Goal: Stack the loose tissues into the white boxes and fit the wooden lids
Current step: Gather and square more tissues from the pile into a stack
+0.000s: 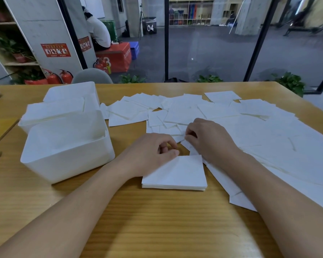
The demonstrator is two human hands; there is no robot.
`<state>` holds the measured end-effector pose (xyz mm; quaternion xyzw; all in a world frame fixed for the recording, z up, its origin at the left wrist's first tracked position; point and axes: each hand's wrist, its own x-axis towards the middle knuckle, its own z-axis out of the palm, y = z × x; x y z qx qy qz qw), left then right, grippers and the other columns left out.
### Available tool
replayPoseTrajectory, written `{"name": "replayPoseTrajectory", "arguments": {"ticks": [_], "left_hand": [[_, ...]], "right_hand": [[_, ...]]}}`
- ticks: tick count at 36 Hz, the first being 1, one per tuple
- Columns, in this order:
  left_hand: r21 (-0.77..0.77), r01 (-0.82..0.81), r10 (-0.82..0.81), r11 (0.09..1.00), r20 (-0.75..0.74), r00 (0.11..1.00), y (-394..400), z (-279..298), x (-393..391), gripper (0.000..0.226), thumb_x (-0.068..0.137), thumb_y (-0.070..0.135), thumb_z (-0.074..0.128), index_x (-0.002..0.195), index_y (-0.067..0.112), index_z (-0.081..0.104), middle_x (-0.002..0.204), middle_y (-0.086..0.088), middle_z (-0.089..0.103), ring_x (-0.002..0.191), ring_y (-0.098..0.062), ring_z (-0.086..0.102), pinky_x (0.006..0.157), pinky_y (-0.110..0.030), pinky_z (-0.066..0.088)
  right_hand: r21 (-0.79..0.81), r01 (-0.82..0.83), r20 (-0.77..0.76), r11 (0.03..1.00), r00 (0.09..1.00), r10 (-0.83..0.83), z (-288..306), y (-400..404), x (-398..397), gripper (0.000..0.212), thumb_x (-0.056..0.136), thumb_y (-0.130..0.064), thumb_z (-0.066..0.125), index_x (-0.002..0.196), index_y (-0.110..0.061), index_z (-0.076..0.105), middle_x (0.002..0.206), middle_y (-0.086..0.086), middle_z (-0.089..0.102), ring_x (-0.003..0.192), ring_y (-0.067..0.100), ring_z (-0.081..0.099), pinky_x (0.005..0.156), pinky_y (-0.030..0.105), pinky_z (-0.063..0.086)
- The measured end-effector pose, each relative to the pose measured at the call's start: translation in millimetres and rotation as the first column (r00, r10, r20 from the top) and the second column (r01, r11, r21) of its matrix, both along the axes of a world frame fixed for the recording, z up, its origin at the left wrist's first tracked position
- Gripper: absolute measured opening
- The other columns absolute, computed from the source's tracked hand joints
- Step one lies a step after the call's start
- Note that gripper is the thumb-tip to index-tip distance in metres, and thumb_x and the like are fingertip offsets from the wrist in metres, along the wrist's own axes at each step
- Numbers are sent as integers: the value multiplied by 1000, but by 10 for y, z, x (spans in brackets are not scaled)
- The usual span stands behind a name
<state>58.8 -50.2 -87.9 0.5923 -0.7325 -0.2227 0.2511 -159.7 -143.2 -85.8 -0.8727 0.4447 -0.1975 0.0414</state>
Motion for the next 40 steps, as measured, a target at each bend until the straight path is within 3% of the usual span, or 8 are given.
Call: {"name": "replayPoseTrajectory", "arguments": {"ticks": [8,14,20,25,28,32,36,40], "left_hand": [[-17,-11,10,1000,-27,1000,9,-11,-6,10,102,48,72,110,43,76,91,17,70,75,-7,64,63,-22,52],[-127,-48,31,991,-136,990,-13,-6,-47,27,106,46,67,133,50,68,106,25,73,98,-1,68,77,-13,49],[-118,-7,-40,993,-395,918,-11,64,-92,42,114,38,57,155,40,52,119,16,80,121,-6,72,102,-33,57],[-80,-12,-37,997,-591,806,35,137,-122,44,110,32,68,153,29,56,119,3,82,117,-17,77,104,-30,59],[-71,-92,24,993,-645,764,24,159,-97,52,103,29,80,150,31,58,116,1,83,112,-20,79,105,-38,61],[-54,-162,79,985,-697,713,-11,158,-41,40,102,18,78,139,30,68,112,-5,83,109,-28,79,106,-54,60],[-44,-188,102,981,-711,695,-29,155,-8,21,104,21,72,122,29,81,109,-8,81,105,-22,75,101,-47,59],[-83,-93,5,992,-722,692,-5,202,-25,19,107,20,66,119,22,80,115,-8,77,106,-24,68,98,-46,54]], "right_hand": [[86,-17,138,996,990,5,24,-23,-64,17,106,-25,63,90,-23,67,92,-11,61,79,9,60,69,33,49],[231,-101,352,968,936,14,163,50,-184,18,107,-35,64,90,-33,69,82,-13,69,71,5,61,60,18,47],[364,-318,513,875,853,96,245,206,-132,26,110,-39,62,90,-24,72,73,-10,61,63,8,49,59,21,40],[405,-434,622,805,776,106,290,296,-92,23,113,-29,59,106,-16,76,98,6,76,93,33,69,84,45,55],[395,-509,706,765,701,101,313,285,-118,26,113,-6,51,122,-12,75,109,8,79,102,30,72,97,39,58],[373,-528,767,763,638,66,340,245,-139,34,108,11,47,127,-7,69,110,12,81,100,28,73,100,43,58],[184,-316,575,931,803,159,297,253,-164,42,103,0,60,134,-28,69,131,-14,71,123,10,65,109,36,53],[134,-384,460,914,841,286,287,356,-111,63,105,-22,69,159,-45,46,155,-28,53,151,2,42,121,27,33]]}}
